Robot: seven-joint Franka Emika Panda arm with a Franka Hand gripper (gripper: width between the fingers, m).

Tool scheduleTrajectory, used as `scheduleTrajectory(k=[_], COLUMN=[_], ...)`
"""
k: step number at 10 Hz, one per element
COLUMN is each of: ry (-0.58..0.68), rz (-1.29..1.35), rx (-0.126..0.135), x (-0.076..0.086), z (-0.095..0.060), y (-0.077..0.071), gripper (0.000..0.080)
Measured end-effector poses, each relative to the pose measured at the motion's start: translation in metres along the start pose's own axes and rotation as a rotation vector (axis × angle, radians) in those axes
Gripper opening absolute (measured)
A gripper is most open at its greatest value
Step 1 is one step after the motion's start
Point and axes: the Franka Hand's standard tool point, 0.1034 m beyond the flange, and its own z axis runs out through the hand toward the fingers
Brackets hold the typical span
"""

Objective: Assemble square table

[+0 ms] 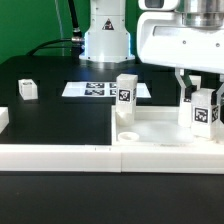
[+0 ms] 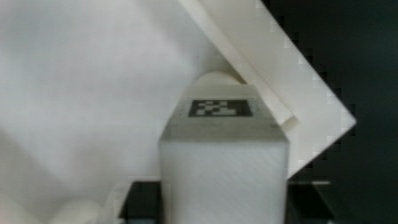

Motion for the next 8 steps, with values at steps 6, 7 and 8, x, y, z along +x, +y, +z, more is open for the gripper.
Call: scheduleTrajectory(k=[6,7,8], ry=[0.007,0.007,0.007], rz=[0.733,0.733,0.733], rx=[0.204,0.204,0.204], x=[-0.012,-0.012,-0.012], z=[0.001,0.001,0.001], y=[-0.001,-0.001,-0.001], gripper=[0.0291,0.0344,0.0481])
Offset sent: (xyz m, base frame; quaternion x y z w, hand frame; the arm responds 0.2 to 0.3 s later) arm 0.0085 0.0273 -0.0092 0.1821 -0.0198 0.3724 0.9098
